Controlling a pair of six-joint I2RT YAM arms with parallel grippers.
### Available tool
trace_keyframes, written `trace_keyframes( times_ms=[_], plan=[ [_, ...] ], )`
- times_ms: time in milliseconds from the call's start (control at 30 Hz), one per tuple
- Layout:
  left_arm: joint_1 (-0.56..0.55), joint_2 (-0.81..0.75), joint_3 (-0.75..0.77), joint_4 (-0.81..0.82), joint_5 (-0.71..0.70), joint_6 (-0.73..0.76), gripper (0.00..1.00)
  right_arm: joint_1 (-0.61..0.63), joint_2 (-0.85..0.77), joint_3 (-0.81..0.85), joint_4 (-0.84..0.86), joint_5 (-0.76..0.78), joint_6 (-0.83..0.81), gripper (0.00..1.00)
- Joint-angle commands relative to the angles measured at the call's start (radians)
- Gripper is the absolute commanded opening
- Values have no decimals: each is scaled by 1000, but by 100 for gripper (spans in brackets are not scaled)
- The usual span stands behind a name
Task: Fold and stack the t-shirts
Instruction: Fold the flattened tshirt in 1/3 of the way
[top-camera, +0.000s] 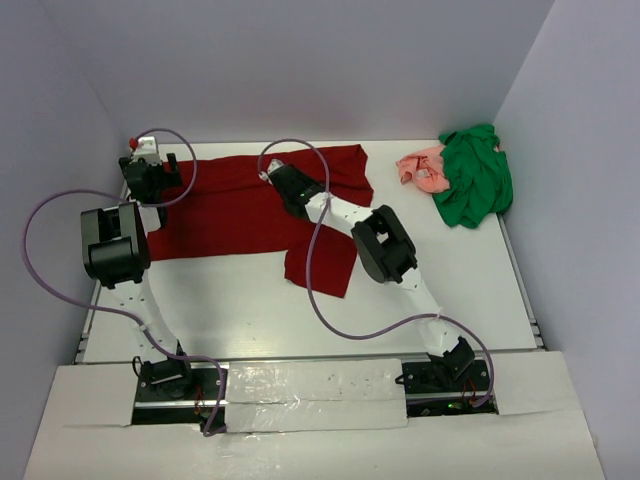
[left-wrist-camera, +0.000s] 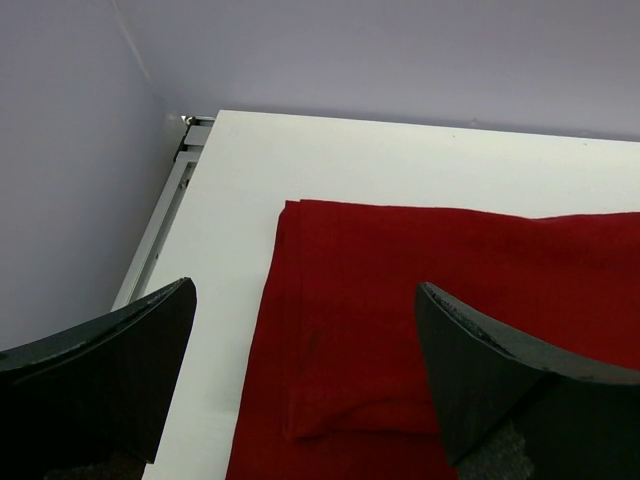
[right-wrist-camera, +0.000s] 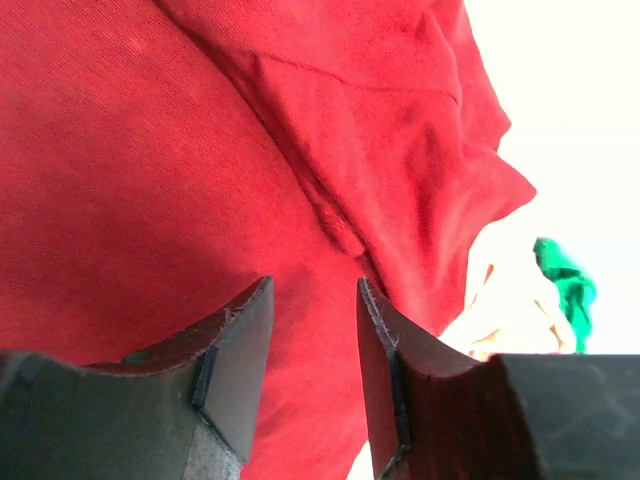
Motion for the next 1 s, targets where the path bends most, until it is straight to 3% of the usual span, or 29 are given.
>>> trace_keyframes(
  times_ms=[0,300,567,967],
  plan=[
    [-7,-62,-13,63,-6,-5,99,-10,16,-20,81,104,-69,45],
    [-7,-60,-13,63,-7,-4,99,-46,39,16,5,87,-60,35],
    [-7,-57,-8,54,-7,-1,99,-55,82,127,-101,26,-40,34],
    [-7,-54,-12,60,-7,9,99,-47,93,134,-55,6,-100,33]
  ],
)
